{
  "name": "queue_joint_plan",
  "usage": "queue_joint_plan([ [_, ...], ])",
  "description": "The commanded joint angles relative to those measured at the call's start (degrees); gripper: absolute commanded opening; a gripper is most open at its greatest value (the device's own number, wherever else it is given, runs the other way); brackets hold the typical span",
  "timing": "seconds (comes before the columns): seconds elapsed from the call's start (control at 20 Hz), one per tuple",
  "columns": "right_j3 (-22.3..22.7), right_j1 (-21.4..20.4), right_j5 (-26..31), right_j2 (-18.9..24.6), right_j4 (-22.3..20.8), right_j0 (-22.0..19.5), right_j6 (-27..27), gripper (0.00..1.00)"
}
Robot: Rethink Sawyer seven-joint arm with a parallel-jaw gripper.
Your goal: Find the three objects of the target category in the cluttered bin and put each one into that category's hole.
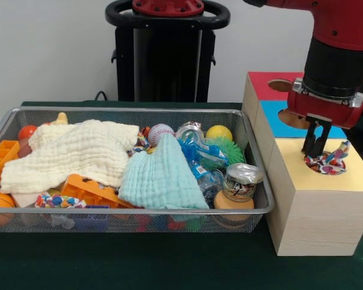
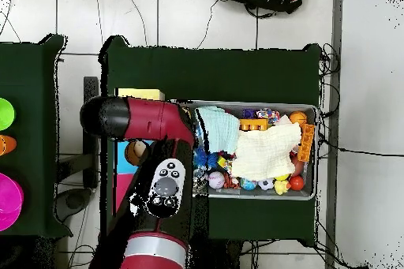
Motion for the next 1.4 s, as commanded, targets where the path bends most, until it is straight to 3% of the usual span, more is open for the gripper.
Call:
queue_joint_plan([
  [0.05, -0.9, 14.6, -27.8, 4.7, 3.1, -0.3, 18.2, 0.00],
  [0.25, -3.4, 17.1, -28.1, 2.1, 5.7, 2.3, 21.3, 0.00],
  [0.5, -3.5, 17.7, -28.9, 1.7, 7.7, 2.7, 20.5, 0.00],
  [0.7, -7.8, 19.3, -21.9, -3.1, 12.9, 5.7, 24.8, 0.00],
  [0.9, -11.0, 21.8, -21.2, -4.7, 15.8, 6.7, 24.9, 0.00],
  [1.1, -4.5, 18.0, -25.7, 0.0, 14.4, 3.9, 18.7, 0.00],
  [1.2, -0.5, 14.3, -24.9, 2.8, 13.3, 1.7, 15.3, 0.00],
  [1.25, 1.0, 12.5, -23.6, 3.6, 13.0, 0.9, 14.0, 0.00],
  [1.4, 0.1, 9.5, -13.2, 1.7, 12.1, 1.1, 12.9, 0.00],
])
